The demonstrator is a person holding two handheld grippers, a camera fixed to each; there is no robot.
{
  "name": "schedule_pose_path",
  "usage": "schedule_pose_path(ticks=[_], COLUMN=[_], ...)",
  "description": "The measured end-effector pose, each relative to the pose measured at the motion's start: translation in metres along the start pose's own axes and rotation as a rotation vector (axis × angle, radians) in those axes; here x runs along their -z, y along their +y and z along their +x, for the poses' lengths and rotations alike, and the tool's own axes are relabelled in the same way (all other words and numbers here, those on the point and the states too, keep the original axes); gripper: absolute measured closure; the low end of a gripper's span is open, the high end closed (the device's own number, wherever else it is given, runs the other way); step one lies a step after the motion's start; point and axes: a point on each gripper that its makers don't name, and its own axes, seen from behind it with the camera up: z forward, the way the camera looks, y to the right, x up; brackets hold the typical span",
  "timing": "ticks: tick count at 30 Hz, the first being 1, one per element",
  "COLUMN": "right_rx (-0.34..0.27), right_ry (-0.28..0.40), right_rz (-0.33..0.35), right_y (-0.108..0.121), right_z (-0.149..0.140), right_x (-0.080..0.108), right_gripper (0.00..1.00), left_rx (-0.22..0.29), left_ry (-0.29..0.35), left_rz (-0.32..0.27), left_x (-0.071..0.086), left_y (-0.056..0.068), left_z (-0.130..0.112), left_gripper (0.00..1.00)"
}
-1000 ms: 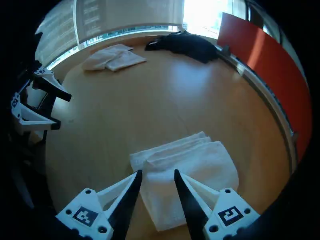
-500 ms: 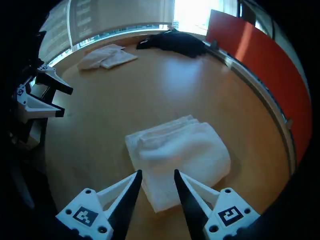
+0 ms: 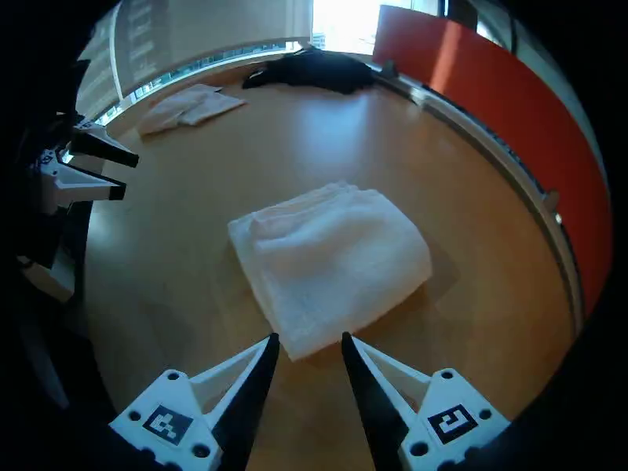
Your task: Fold towel
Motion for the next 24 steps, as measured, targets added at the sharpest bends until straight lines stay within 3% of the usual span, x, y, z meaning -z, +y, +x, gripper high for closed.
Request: schedule_pose_path(ticks=[10, 19, 22, 24], right_rx=[-0.022, -0.060, -0.078, -0.087], right_ry=[-0.021, -0.025, -0.021, -0.019], right_rz=[-0.004, -0.004, -0.006, -0.008], right_y=[-0.006, -0.011, -0.010, -0.009], right_z=[-0.017, -0.024, -0.024, -0.024], right_x=[-0.008, -0.015, -0.016, -0.016], right_gripper=[0.39, 0.45, 0.50, 0.58], left_rx=[-0.002, -0.001, -0.001, -0.002], left_ry=[-0.004, -0.009, -0.009, -0.009], left_rz=[-0.006, -0.013, -0.015, -0.016], left_x=[0.000, 0.000, -0.001, -0.001], left_y=[0.004, 0.007, 0.008, 0.008], left_z=[-0.003, -0.006, -0.006, -0.006], left_gripper=[0.11, 0.10, 0.10, 0.10])
